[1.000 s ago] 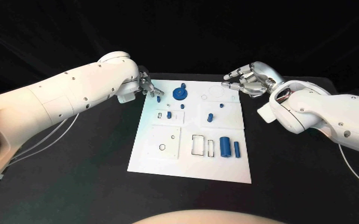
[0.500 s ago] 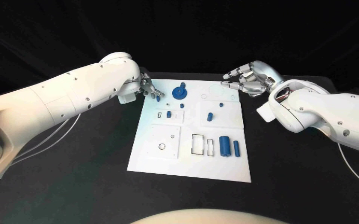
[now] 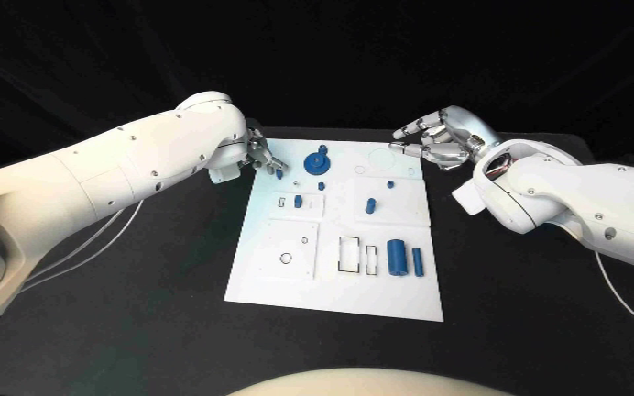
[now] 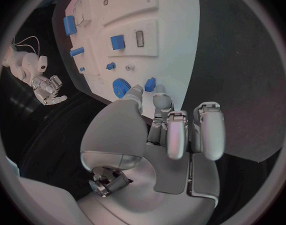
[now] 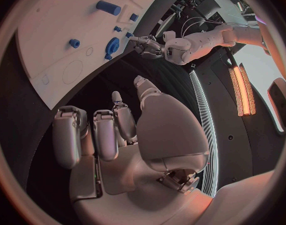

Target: Assemble the parts on the task board

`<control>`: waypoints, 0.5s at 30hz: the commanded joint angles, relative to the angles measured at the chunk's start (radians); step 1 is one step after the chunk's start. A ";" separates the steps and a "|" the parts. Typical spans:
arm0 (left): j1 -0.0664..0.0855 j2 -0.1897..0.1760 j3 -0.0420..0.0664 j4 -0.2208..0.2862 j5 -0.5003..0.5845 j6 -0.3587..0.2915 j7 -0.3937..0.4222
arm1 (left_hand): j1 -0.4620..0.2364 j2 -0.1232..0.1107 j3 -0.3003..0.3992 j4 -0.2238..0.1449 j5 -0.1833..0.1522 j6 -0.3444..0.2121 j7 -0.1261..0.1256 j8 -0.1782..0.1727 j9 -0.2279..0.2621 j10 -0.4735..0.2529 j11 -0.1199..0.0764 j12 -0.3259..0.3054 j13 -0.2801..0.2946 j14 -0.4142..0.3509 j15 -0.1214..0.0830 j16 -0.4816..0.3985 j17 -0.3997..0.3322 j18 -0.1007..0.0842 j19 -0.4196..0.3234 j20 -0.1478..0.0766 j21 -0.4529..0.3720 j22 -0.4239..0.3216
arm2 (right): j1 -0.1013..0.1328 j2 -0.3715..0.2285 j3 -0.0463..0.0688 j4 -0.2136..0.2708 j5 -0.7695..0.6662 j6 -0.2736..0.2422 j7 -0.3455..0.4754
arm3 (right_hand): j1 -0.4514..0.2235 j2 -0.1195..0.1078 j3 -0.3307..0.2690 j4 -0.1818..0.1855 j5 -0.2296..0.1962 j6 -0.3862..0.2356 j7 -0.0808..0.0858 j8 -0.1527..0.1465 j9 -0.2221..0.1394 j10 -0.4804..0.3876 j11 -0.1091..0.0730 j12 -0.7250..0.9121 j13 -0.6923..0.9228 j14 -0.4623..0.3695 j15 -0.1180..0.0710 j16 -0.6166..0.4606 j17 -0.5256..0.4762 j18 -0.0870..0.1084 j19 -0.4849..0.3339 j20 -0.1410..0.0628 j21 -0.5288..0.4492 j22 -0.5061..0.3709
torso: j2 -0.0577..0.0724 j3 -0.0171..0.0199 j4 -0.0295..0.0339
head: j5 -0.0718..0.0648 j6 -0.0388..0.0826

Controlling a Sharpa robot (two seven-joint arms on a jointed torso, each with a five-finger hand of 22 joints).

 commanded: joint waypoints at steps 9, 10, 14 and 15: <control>0.000 0.006 0.000 -0.004 0.045 -0.004 0.016 | 0.069 0.022 0.019 -0.010 0.005 0.001 -0.003 0.008 -0.009 0.002 -0.005 0.000 -0.006 0.093 -0.006 0.005 0.223 -0.008 0.002 -0.006 0.004 0.067 | -0.001 0.003 0.000 -0.002 -0.002 0.011 0.008 | -0.004 0.003 -0.005 0.002 0.003 -0.002 -0.002 0.005 -0.002 0.003 -0.006 0.000 0.062 0.063 -0.006 -0.004 0.086 0.012 0.023 -0.009 -0.005 0.121 | 0.000 0.0001 0.0002 | 0.001 -0.001; 0.000 0.006 0.000 -0.005 0.046 -0.003 0.017 | 0.072 0.022 0.019 -0.010 0.005 0.001 -0.003 0.008 -0.010 0.002 -0.005 0.001 -0.006 0.093 -0.006 0.005 0.223 -0.008 0.002 -0.006 0.004 0.067 | -0.001 0.003 0.000 -0.002 -0.002 0.011 0.008 | -0.004 0.003 -0.005 0.002 0.003 -0.002 -0.002 0.005 -0.002 0.003 -0.006 0.000 0.062 0.063 -0.006 -0.004 0.086 0.012 0.023 -0.009 -0.005 0.121 | 0.000 0.0001 0.0002 | 0.001 -0.001; 0.000 0.007 0.000 -0.008 0.048 -0.003 0.017 | 0.072 0.022 0.019 -0.010 0.005 0.001 -0.003 0.008 -0.010 0.002 -0.005 0.001 -0.006 0.093 -0.006 0.005 0.223 -0.008 0.002 -0.006 0.004 0.067 | -0.001 0.004 0.000 -0.002 -0.002 0.011 0.008 | -0.004 0.003 -0.005 0.002 0.003 -0.002 -0.002 0.005 -0.002 0.003 -0.006 0.000 0.062 0.063 -0.006 -0.004 0.086 0.012 0.023 -0.009 -0.005 0.121 | 0.000 0.0001 0.0000 | 0.001 -0.002; 0.000 0.007 0.000 -0.009 0.048 -0.003 0.017 | 0.073 0.022 0.019 -0.010 0.005 0.001 -0.003 0.008 -0.010 0.002 -0.005 0.001 -0.005 0.093 -0.006 0.005 0.223 -0.008 0.002 -0.006 0.004 0.067 | -0.001 0.004 0.000 -0.002 -0.002 0.011 0.008 | -0.004 0.003 -0.005 0.002 0.003 -0.002 -0.002 0.005 -0.002 0.003 -0.006 0.000 0.062 0.063 -0.006 -0.004 0.086 0.012 0.023 -0.009 -0.005 0.121 | 0.000 0.0000 -0.0002 | 0.001 -0.002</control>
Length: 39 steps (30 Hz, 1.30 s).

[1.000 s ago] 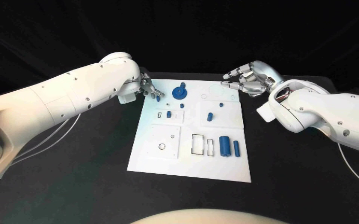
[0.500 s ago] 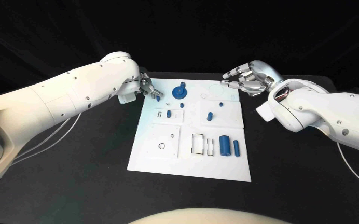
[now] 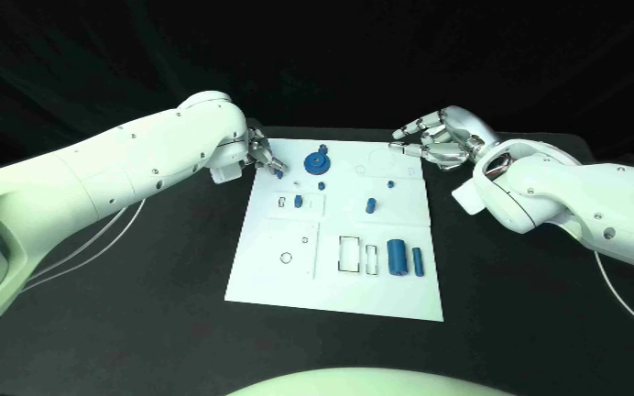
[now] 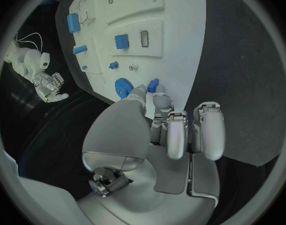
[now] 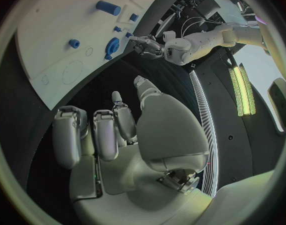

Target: Assemble the parts on the task board

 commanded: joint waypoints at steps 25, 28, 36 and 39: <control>0.000 0.004 -0.002 -0.021 0.052 0.016 0.017 | 0.129 -0.079 0.531 -0.095 0.012 -0.018 0.008 0.027 -0.021 0.000 0.001 -0.028 -0.031 0.093 -0.002 0.005 0.224 -0.008 0.001 -0.003 0.004 0.071 | -0.001 0.001 0.000 -0.001 -0.002 0.016 0.007 | -0.003 0.005 -0.006 0.002 0.006 -0.002 -0.002 0.006 -0.002 0.005 -0.006 0.003 0.063 0.063 -0.006 -0.004 0.088 0.012 0.024 -0.009 -0.005 0.121 | -0.001 0.0000 0.0006 | 0.001 -0.003; 0.000 0.000 -0.003 -0.019 0.061 0.009 0.022 | 0.090 -0.099 0.601 -0.122 -0.004 -0.015 0.007 0.039 -0.017 0.010 -0.001 -0.025 -0.029 0.093 -0.003 0.006 0.224 -0.008 0.001 -0.002 0.004 0.072 | -0.001 0.001 0.000 -0.001 -0.002 0.017 0.006 | -0.003 0.005 -0.006 0.002 0.006 -0.002 -0.002 0.006 -0.002 0.005 -0.006 0.003 0.063 0.063 -0.006 -0.004 0.088 0.012 0.024 -0.009 -0.005 0.121 | -0.001 0.0003 0.0008 | 0.002 -0.004; 0.000 -0.030 -0.007 0.019 0.121 -0.051 0.059 | 0.024 -0.141 0.728 -0.198 0.001 0.009 -0.001 0.059 -0.011 0.040 -0.009 -0.011 -0.009 0.093 -0.009 0.006 0.225 -0.009 0.004 -0.006 0.007 0.077 | -0.001 0.000 0.000 0.000 -0.001 0.017 0.006 | -0.003 0.006 -0.006 0.002 0.007 -0.001 -0.002 0.006 -0.002 0.005 -0.006 0.004 0.063 0.063 -0.006 -0.005 0.086 0.012 0.023 -0.009 -0.006 0.121 | -0.002 0.0010 0.0017 | 0.008 -0.001; 0.000 -0.051 -0.008 0.047 0.159 -0.075 0.078 | 0.012 -0.150 0.745 -0.210 0.009 0.016 -0.004 0.062 -0.009 0.048 -0.011 -0.008 -0.003 0.094 -0.011 0.006 0.225 -0.009 0.004 -0.008 0.007 0.078 | -0.001 -0.001 0.000 0.000 -0.001 0.017 0.006 | -0.003 0.006 -0.006 0.002 0.007 -0.001 -0.002 0.006 -0.002 0.005 -0.006 0.004 0.063 0.063 -0.006 -0.005 0.086 0.012 0.023 -0.009 -0.006 0.121 | -0.003 0.0009 0.0023 | 0.011 -0.001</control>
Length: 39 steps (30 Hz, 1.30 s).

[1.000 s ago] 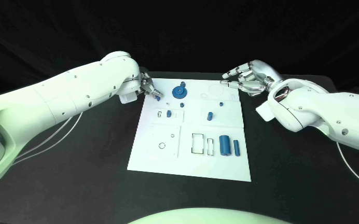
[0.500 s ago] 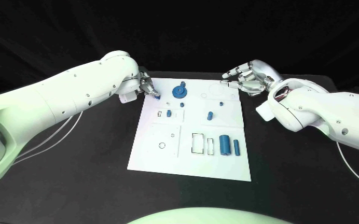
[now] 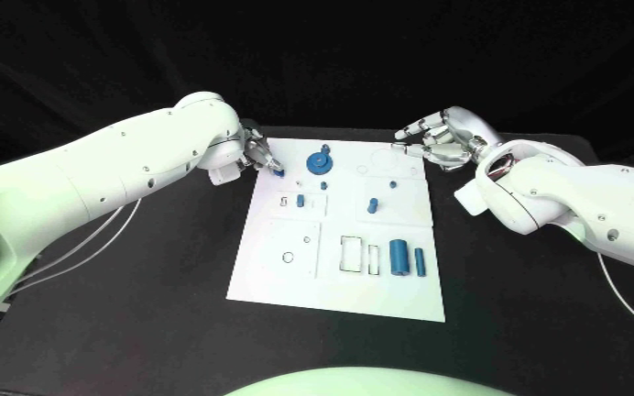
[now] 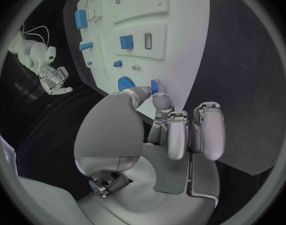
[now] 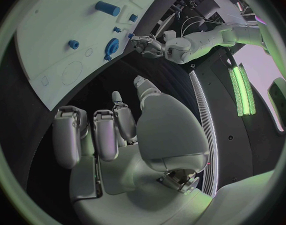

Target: Assemble the parts on the task board

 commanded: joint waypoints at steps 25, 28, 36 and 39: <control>-0.072 -0.212 -0.012 0.345 -0.111 -0.288 0.193 | -0.070 -0.066 0.232 -0.222 0.114 0.083 -0.035 0.007 0.014 0.096 -0.022 0.066 0.117 0.095 -0.023 0.008 0.228 -0.018 0.022 -0.021 0.027 0.116 | -0.001 -0.009 0.000 0.003 0.000 0.008 0.008 | -0.005 0.009 -0.007 0.004 0.006 0.000 -0.003 0.008 -0.001 0.001 -0.003 0.002 0.063 0.063 -0.006 -0.006 0.084 0.013 0.023 -0.010 -0.007 0.120 | -0.004 -0.0008 0.0087 | 0.010 -0.010; -0.082 -0.219 -0.015 0.358 -0.130 -0.289 0.182 | -0.072 -0.069 0.235 -0.224 0.125 0.087 -0.036 0.006 0.015 0.099 -0.023 0.068 0.121 0.095 -0.024 0.008 0.228 -0.019 0.023 -0.022 0.028 0.118 | -0.001 -0.009 0.000 0.002 0.000 0.008 0.009 | -0.005 0.009 -0.007 0.004 0.006 0.000 -0.003 0.008 -0.001 0.001 -0.003 0.002 0.063 0.063 -0.006 -0.006 0.084 0.013 0.023 -0.010 -0.007 0.120 | -0.004 -0.0006 0.0077 | 0.011 -0.011; -0.099 -0.223 -0.017 0.373 -0.156 -0.255 0.155 | -0.078 -0.076 0.239 -0.228 0.147 0.093 -0.039 0.004 0.016 0.106 -0.026 0.070 0.128 0.095 -0.026 0.008 0.228 -0.019 0.025 -0.024 0.030 0.121 | -0.001 -0.010 0.000 0.001 0.000 0.009 0.009 | -0.005 0.010 -0.007 0.004 0.008 0.001 -0.003 0.008 -0.001 0.001 -0.003 0.003 0.063 0.063 -0.006 -0.006 0.084 0.013 0.023 -0.010 -0.007 0.120 | -0.003 -0.0004 0.0057 | 0.017 -0.012; -0.100 -0.222 -0.017 0.376 -0.169 -0.231 0.142 | -0.079 -0.077 0.240 -0.229 0.152 0.095 -0.039 0.004 0.017 0.110 -0.026 0.074 0.135 0.095 -0.027 0.008 0.228 -0.019 0.026 -0.025 0.030 0.121 | -0.001 -0.010 0.000 0.001 0.000 0.009 0.009 | -0.005 0.010 -0.007 0.004 0.008 0.001 -0.003 0.008 -0.001 0.001 -0.003 0.003 0.063 0.063 -0.006 -0.006 0.084 0.013 0.023 -0.010 -0.007 0.120 | -0.003 0.0005 0.0057 | 0.018 -0.014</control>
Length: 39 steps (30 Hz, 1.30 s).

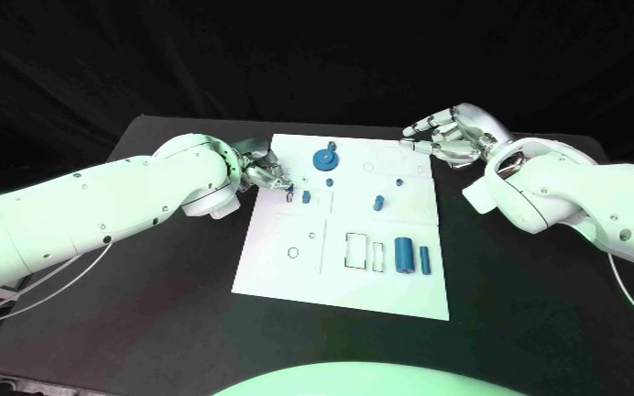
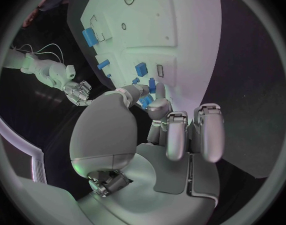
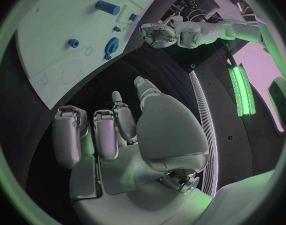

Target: Assemble the parts on the task board

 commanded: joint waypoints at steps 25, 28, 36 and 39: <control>-0.008 0.033 0.000 -0.011 -0.119 0.101 -0.088 | 0.003 -0.002 0.181 -0.177 0.012 0.034 -0.023 0.002 0.001 0.013 -0.002 0.010 0.008 0.094 -0.006 0.004 0.228 -0.019 0.029 -0.007 0.005 0.121 | -0.002 0.001 0.000 0.000 -0.001 0.009 0.011 | -0.001 0.006 -0.005 0.001 0.007 0.000 -0.003 0.004 -0.001 0.001 -0.003 0.003 0.063 0.063 -0.007 -0.006 0.085 0.013 0.023 -0.010 -0.005 0.118 | 0.000 0.0011 -0.0007 | 0.003 -0.006; -0.009 0.036 0.000 -0.015 -0.128 0.095 -0.088 | 0.002 -0.002 0.181 -0.177 0.012 0.034 -0.023 0.002 0.001 0.013 -0.002 0.009 0.007 0.094 -0.006 0.004 0.228 -0.019 0.029 -0.007 0.005 0.121 | -0.003 0.001 0.000 0.000 -0.001 0.009 0.011 | -0.001 0.006 -0.005 0.001 0.007 0.000 -0.003 0.004 -0.001 0.001 -0.003 0.003 0.063 0.063 -0.007 -0.006 0.085 0.013 0.023 -0.010 -0.005 0.118 | 0.000 0.0013 -0.0004 | 0.004 -0.007; -0.010 0.039 0.000 -0.019 -0.134 0.085 -0.085 | 0.002 -0.002 0.181 -0.177 0.012 0.034 -0.023 0.002 0.001 0.013 -0.002 0.009 0.007 0.094 -0.006 0.004 0.228 -0.019 0.028 -0.007 0.004 0.120 | -0.003 0.001 0.000 0.000 -0.001 0.010 0.012 | -0.001 0.006 -0.005 0.001 0.007 0.000 -0.003 0.004 -0.001 0.001 -0.003 0.003 0.063 0.063 -0.007 -0.006 0.085 0.013 0.023 -0.010 -0.005 0.118 | 0.000 0.0015 0.0001 | 0.001 -0.008; -0.010 0.040 0.000 -0.017 -0.134 0.088 -0.085 | 0.002 -0.002 0.181 -0.177 0.012 0.034 -0.023 0.002 0.001 0.013 -0.002 0.009 0.006 0.094 -0.006 0.004 0.228 -0.019 0.028 -0.008 0.004 0.120 | -0.003 0.001 0.000 0.000 -0.001 0.010 0.012 | -0.001 0.006 -0.005 0.001 0.007 0.000 -0.003 0.004 -0.001 0.001 -0.003 0.003 0.063 0.063 -0.007 -0.006 0.085 0.013 0.023 -0.010 -0.005 0.118 | -0.001 0.0017 -0.0002 | 0.002 -0.009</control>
